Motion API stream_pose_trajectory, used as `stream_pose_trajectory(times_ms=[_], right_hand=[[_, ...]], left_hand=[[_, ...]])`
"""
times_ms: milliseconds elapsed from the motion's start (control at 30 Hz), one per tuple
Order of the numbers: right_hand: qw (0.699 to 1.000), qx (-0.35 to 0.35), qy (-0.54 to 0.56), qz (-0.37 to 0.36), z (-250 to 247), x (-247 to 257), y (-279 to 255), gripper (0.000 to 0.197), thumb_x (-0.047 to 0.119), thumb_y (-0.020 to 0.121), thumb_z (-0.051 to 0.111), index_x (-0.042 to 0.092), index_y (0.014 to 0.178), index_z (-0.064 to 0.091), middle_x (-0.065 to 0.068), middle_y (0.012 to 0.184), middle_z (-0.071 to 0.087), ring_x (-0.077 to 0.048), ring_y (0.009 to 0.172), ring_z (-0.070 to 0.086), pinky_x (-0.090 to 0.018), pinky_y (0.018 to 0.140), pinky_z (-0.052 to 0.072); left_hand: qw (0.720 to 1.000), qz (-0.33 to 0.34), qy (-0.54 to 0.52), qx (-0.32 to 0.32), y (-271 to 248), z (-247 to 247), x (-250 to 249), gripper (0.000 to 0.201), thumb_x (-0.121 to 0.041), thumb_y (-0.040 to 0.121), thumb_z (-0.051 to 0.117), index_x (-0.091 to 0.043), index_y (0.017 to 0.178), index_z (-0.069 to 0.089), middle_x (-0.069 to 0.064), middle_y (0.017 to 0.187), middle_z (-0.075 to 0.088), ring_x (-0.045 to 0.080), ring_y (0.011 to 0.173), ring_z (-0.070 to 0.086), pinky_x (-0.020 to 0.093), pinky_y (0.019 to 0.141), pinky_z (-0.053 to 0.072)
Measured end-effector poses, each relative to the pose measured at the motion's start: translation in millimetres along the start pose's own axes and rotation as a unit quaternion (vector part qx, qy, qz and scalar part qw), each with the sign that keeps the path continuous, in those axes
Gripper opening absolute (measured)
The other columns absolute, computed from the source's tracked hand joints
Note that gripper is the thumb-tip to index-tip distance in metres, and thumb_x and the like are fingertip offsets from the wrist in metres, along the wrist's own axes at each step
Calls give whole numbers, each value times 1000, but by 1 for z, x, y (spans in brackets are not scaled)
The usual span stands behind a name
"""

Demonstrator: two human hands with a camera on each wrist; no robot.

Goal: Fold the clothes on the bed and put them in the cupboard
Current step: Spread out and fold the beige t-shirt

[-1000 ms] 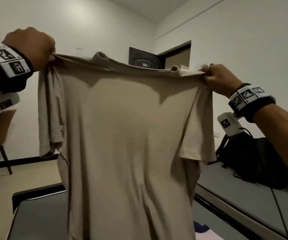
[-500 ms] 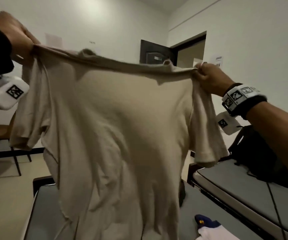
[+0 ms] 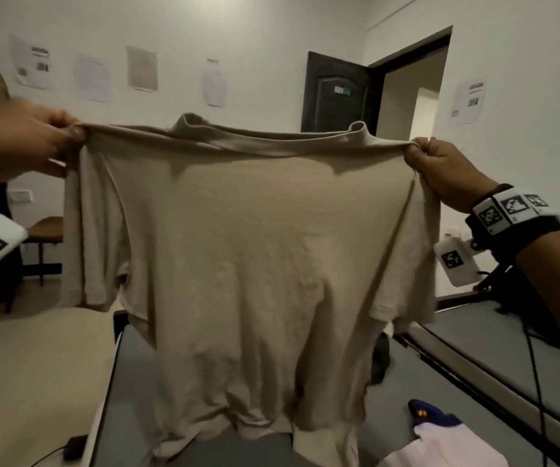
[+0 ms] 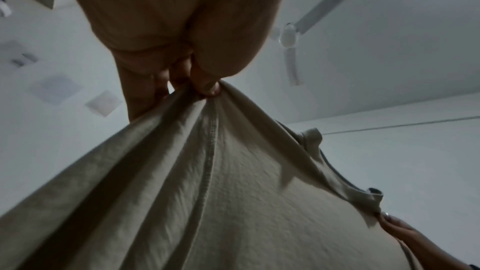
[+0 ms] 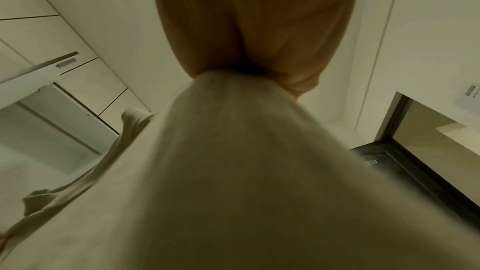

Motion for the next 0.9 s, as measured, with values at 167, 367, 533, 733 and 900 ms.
stream_pose_trajectory(times_ms=[167,367,533,733,900], right_hand=[[990,116,33,77,57,-22,-30,29,27,107,46,20,80,56,0,74,54,-11,64,48,-26,62,42],[969,223,-65,85,161,-51,-62,31,27,107,45,20,81,60,-2,83,59,-15,75,54,-35,76,44],[901,370,-192,123,281,-123,-132,26,35,106,45,23,88,60,2,92,60,-20,89,57,-35,86,44],[802,561,-181,95,408,-182,-273,24,21,103,51,13,83,60,4,82,55,-23,84,53,-32,82,41],[794,570,-204,61,449,-204,-333,34,29,104,46,4,111,68,-9,133,57,-28,112,58,-31,97,42]], left_hand=[[995,-86,-8,39,-66,12,50,28,-17,105,45,-19,80,60,6,67,60,15,51,58,27,46,52],[964,-42,233,118,-101,76,105,25,-24,102,51,-9,95,69,13,96,68,31,93,62,36,85,53],[875,-68,419,232,-129,164,190,16,-16,99,50,-12,105,64,13,112,65,30,102,60,31,80,43],[756,-85,500,414,-210,271,323,28,-33,91,58,-15,110,66,6,117,67,30,109,63,30,90,49],[726,-108,457,502,-269,316,378,26,-20,96,55,-9,114,70,13,122,67,31,113,63,31,92,47]])
Point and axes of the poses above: each hand's wrist, its own y-axis towards the middle knuckle, its own z-axis out of the palm, x = y × z, the point moved 10 cm from there along y, towards the middle knuckle
